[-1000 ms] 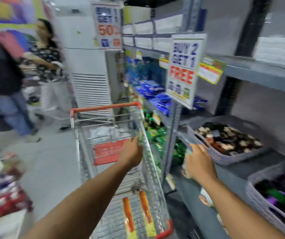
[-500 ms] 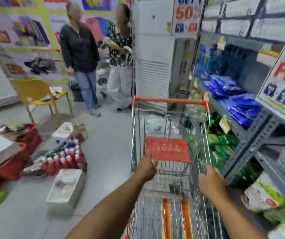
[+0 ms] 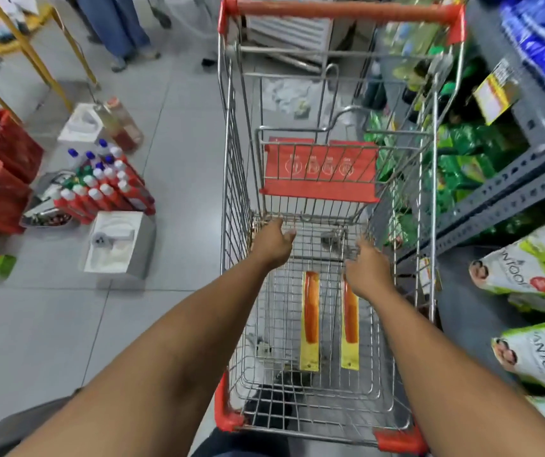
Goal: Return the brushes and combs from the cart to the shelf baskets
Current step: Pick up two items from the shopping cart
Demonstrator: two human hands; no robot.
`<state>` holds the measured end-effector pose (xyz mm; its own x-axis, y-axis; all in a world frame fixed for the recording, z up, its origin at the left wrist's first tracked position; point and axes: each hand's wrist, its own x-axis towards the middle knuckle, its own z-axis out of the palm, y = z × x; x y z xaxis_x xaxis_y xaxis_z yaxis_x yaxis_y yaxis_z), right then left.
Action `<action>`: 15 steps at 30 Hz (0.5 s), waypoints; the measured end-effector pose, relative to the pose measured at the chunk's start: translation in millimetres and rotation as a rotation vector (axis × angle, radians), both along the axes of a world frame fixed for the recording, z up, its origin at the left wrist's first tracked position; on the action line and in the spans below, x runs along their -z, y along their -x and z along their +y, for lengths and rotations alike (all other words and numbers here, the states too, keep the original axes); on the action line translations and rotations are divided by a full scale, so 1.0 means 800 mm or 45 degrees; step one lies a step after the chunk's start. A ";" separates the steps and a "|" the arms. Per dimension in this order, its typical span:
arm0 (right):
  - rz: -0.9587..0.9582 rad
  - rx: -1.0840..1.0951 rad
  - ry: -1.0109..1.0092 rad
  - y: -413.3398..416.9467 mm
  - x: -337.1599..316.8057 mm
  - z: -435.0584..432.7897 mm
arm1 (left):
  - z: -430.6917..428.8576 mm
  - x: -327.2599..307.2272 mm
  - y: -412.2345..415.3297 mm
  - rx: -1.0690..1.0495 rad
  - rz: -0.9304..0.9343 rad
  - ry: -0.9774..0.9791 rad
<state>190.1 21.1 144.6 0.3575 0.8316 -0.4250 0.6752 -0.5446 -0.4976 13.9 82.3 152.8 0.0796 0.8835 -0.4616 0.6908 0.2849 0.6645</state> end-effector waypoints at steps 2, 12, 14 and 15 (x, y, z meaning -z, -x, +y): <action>0.015 0.004 0.048 -0.002 0.027 0.008 | 0.004 0.027 -0.005 -0.006 -0.003 0.075; 0.014 0.134 0.400 -0.013 0.143 0.004 | -0.029 0.150 -0.032 0.025 0.054 0.391; 0.004 0.144 0.462 -0.013 0.163 -0.004 | -0.042 0.171 -0.038 0.021 0.056 0.463; -0.019 0.142 0.483 -0.014 0.174 -0.007 | -0.047 0.181 -0.042 0.005 0.049 0.493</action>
<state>201.7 15.4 5.1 0.4450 0.5721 -0.6890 0.6071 -0.7583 -0.2375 47.2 44.5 8.2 0.0589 0.6432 -0.7635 0.7146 0.5068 0.4821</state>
